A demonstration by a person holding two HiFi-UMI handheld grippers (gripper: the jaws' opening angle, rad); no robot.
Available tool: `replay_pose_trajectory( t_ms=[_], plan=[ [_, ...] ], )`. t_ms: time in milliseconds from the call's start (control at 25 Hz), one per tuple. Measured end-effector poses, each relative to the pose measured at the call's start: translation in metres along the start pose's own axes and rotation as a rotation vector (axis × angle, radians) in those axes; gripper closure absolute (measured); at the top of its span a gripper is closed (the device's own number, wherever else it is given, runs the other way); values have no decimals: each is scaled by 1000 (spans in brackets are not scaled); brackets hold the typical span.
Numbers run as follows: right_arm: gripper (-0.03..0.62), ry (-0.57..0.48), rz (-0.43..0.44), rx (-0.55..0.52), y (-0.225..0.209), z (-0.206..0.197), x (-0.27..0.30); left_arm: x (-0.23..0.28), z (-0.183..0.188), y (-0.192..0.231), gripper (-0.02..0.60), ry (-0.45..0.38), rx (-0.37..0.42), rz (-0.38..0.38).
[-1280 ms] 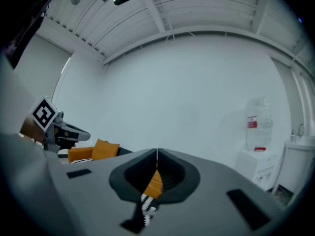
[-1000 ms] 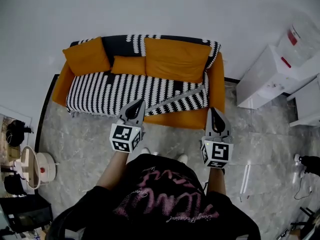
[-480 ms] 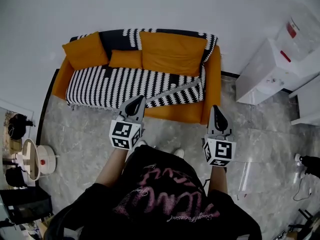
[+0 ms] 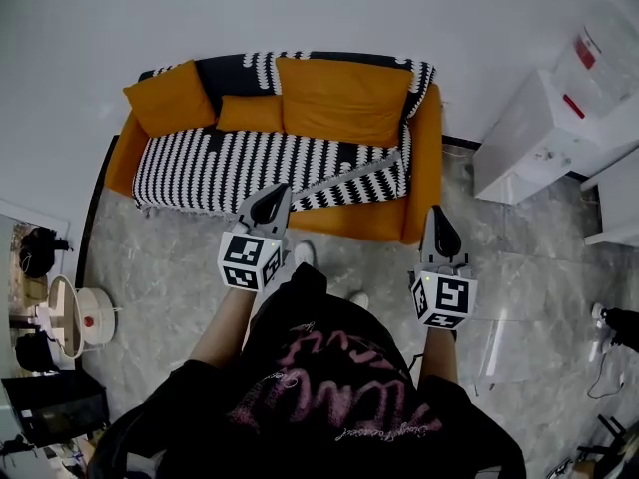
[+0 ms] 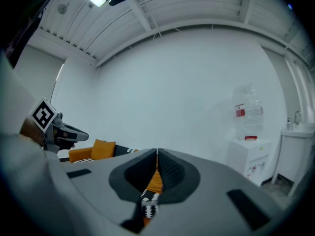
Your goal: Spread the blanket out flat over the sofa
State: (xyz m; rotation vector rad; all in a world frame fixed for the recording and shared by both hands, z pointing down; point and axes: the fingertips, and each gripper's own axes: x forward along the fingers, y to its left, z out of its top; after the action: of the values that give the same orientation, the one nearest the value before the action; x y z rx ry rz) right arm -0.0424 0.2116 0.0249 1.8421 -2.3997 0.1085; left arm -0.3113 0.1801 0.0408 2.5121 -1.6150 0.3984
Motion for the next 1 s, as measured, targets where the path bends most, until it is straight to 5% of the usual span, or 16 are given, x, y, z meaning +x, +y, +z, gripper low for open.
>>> replay_pose_trajectory(
  t_ms=[1000],
  plan=[
    [572, 109, -78, -35, 6, -6, 150, 140, -14, 97, 571, 36, -141, -89]
  ],
)
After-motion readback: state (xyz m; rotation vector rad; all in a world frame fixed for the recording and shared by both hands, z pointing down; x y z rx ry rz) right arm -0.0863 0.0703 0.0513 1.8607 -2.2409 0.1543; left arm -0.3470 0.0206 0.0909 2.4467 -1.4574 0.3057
